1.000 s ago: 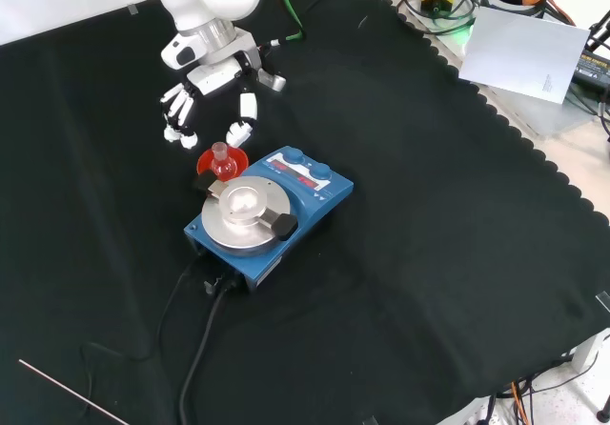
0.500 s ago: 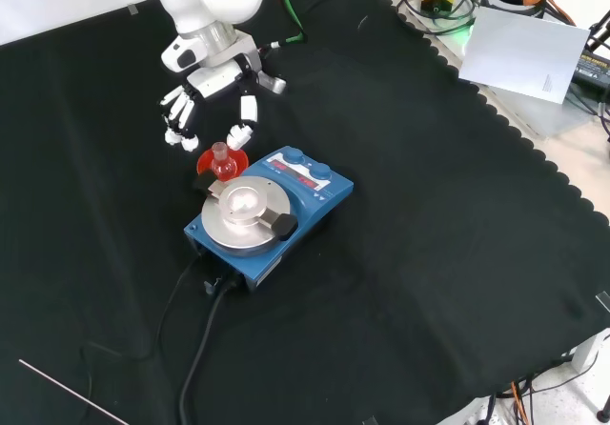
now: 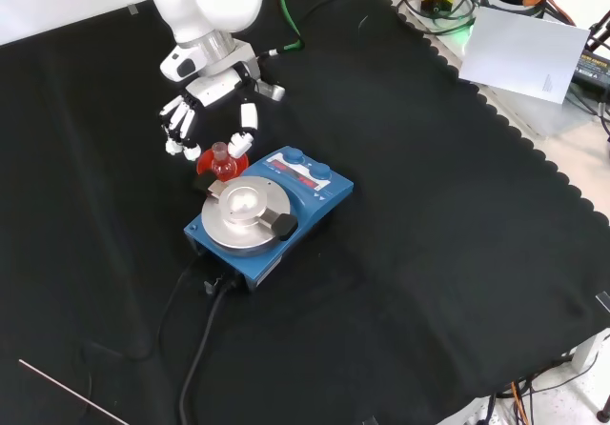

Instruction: Pick up the round-bottom flask.

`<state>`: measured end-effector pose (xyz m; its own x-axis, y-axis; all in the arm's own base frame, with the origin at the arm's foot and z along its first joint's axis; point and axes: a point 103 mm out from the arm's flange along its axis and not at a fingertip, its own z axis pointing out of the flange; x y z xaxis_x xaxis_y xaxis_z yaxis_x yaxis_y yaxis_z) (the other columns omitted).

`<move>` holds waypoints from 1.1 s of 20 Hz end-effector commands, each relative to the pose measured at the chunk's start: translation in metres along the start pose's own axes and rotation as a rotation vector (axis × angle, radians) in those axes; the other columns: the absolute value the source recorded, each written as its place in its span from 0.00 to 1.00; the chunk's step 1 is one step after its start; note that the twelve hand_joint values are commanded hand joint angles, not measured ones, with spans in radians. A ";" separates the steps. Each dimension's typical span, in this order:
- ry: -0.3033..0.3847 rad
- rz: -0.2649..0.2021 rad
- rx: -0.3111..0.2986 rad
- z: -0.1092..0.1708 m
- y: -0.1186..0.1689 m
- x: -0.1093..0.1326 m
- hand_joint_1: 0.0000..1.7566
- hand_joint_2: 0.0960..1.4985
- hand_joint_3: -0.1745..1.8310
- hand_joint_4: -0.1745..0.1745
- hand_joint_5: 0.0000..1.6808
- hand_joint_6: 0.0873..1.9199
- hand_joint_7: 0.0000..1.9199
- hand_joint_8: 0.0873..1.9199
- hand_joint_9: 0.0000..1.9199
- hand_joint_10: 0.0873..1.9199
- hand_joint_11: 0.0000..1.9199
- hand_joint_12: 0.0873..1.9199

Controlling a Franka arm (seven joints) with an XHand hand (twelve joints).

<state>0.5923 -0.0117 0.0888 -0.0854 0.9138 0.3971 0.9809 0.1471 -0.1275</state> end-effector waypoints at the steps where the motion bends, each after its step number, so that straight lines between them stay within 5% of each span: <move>1: 0.021 -0.011 -0.004 0.002 -0.001 0.001 0.53 0.34 0.47 0.61 0.41 0.35 0.20 0.28 0.25 0.29 0.05 0.69; 8: 0.024 -0.004 -0.013 0.006 -0.002 -0.001 0.54 0.34 0.47 0.63 0.44 0.36 0.20 0.28 0.26 0.29 0.05 0.69; 9: -0.102 0.117 -0.063 0.008 -0.002 -0.003 0.54 0.34 0.47 0.63 0.44 0.36 0.20 0.28 0.26 0.29 0.05 0.69; 14: -0.019 0.104 -0.070 0.006 -0.002 -0.005 0.55 0.36 0.47 0.68 0.52 0.35 0.21 0.28 0.27 0.29 0.06 0.69; 16: -0.008 0.006 -0.032 0.004 0.000 -0.001 0.58 0.49 0.34 0.89 0.60 0.40 0.22 0.28 0.28 0.29 0.07 0.69; 18: -0.006 -0.008 -0.042 0.002 0.003 0.004 0.60 0.55 0.27 0.98 0.65 0.40 0.22 0.28 0.29 0.28 0.09 0.69; 22: -0.032 -0.025 -0.053 -0.008 -0.007 -0.008 0.61 0.56 0.26 1.00 0.67 0.40 0.24 0.27 0.32 0.27 0.12 0.67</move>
<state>0.5913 -0.0087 0.0836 0.0040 0.9281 0.3724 0.9902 0.0483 -0.1310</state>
